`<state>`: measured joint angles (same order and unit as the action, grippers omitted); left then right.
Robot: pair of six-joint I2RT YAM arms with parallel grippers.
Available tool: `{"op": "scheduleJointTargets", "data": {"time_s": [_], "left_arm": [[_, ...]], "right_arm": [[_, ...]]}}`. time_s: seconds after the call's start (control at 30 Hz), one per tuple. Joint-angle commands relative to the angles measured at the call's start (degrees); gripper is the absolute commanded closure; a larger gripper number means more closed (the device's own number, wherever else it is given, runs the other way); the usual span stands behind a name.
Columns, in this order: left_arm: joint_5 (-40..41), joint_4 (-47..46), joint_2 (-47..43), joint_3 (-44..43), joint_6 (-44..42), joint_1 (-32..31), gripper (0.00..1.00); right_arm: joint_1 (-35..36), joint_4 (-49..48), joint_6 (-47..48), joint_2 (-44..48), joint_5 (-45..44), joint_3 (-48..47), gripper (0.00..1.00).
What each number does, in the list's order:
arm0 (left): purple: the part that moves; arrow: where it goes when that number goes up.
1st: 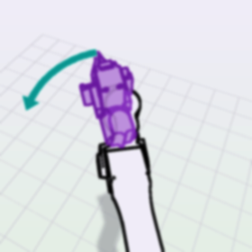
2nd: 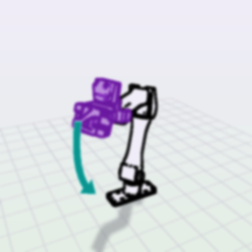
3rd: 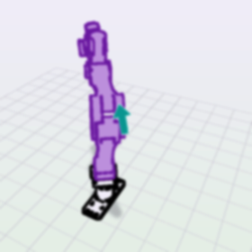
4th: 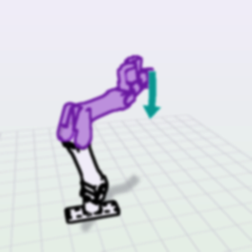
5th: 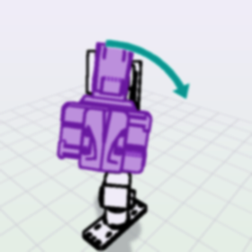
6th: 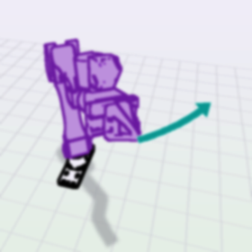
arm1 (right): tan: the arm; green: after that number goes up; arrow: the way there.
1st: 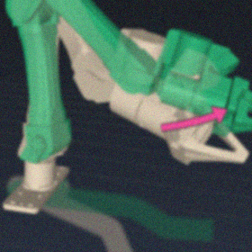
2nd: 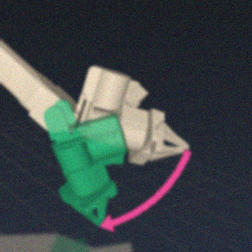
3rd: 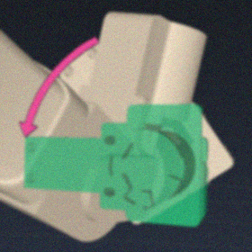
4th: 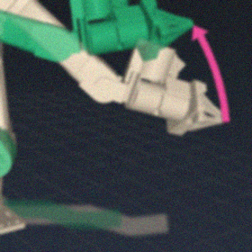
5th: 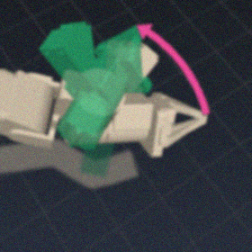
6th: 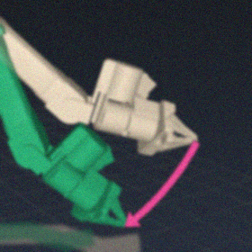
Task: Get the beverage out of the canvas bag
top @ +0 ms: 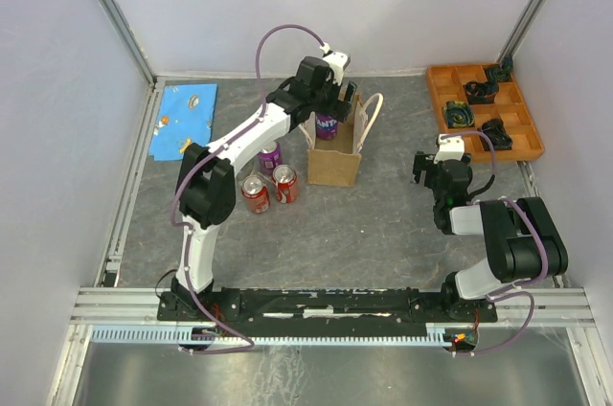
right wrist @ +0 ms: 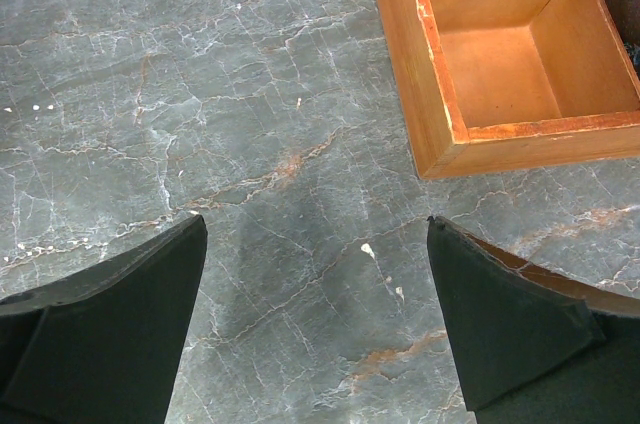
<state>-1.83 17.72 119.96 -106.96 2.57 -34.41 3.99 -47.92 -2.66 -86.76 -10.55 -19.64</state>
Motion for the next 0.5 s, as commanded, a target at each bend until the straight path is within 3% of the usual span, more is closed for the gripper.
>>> {"op": "scheduleJointTargets", "data": {"time_s": [0.0, 0.47], "left_arm": [[5.6, 1.8, 2.6, -4.7, 0.7, 0.3, 0.05], [10.6, 3.3, 6.9, -6.9, -0.3, 0.2, 0.01]], "right_arm": [[-0.3, -1.4, 0.7, 0.0, 0.3, -1.5, 0.01], [-0.2, -1.4, 0.7, -0.1, 0.3, -1.5, 0.01]]}}
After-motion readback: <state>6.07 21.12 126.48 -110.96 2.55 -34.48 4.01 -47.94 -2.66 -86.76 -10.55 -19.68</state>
